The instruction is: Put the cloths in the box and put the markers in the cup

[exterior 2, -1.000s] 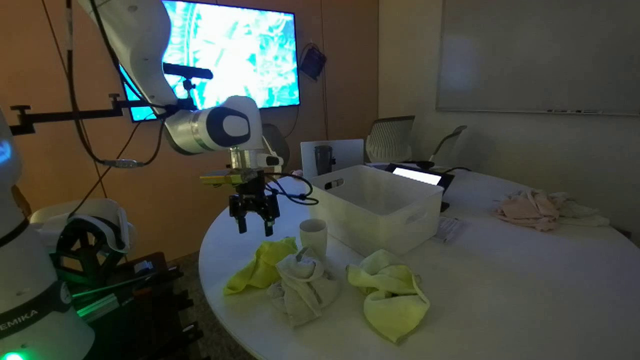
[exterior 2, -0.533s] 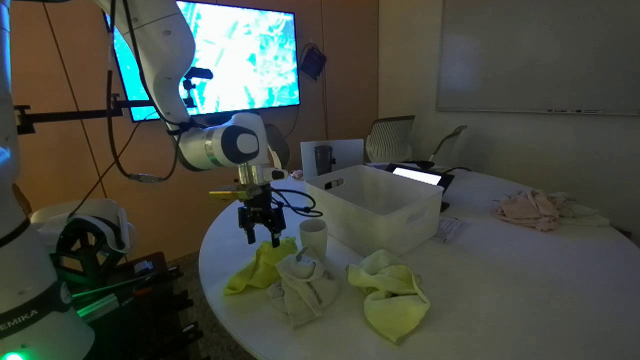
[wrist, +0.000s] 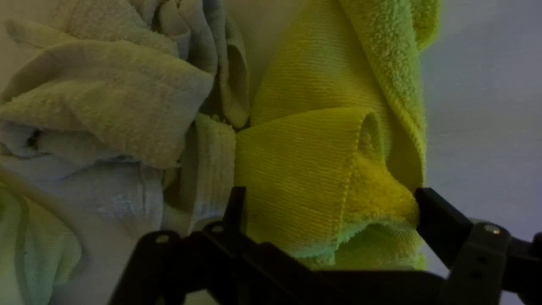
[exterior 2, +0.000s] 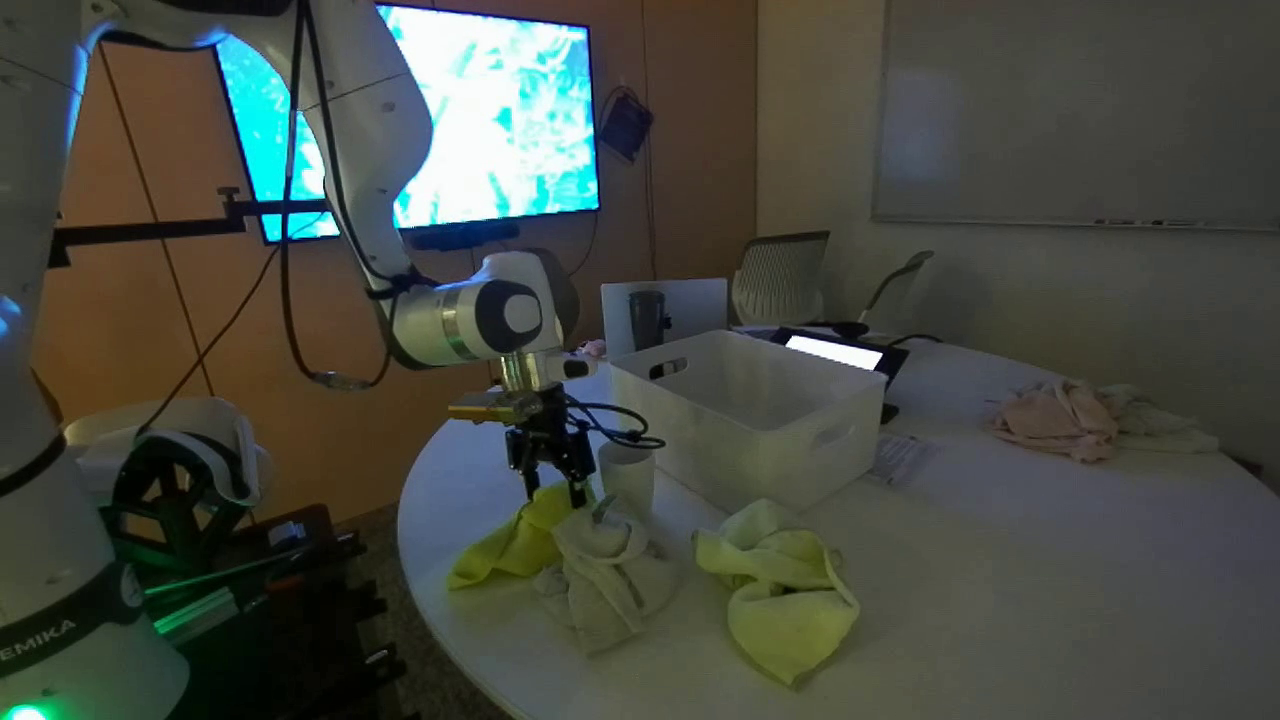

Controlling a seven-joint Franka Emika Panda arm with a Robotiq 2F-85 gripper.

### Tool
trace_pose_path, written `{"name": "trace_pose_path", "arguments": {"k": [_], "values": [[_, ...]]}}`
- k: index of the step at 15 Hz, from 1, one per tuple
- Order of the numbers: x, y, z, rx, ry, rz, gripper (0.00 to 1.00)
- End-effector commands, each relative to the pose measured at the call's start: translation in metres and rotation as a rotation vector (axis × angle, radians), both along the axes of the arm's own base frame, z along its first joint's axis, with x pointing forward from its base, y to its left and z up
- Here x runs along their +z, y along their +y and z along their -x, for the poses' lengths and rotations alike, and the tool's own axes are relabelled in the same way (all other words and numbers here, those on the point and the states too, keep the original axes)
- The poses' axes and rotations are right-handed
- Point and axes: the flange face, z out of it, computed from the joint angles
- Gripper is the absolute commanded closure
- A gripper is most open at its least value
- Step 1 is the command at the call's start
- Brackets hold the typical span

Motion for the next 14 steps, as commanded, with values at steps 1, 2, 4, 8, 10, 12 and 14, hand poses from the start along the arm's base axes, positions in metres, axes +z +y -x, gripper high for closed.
{"name": "trace_pose_path", "arguments": {"k": [1, 2, 4, 8, 10, 12, 14], "values": [[-0.012, 0.003, -0.011, -0.008, -0.044, 0.005, 0.00], [-0.014, 0.003, -0.011, -0.012, -0.046, 0.004, 0.00], [-0.016, 0.000, -0.012, -0.019, -0.051, 0.002, 0.00], [-0.010, -0.003, -0.012, -0.033, -0.059, 0.007, 0.26], [-0.004, -0.002, -0.013, -0.033, -0.065, 0.011, 0.38], [0.002, 0.000, -0.014, -0.024, -0.072, 0.017, 0.55], [0.005, 0.003, -0.015, -0.016, -0.074, 0.024, 0.70]]}}
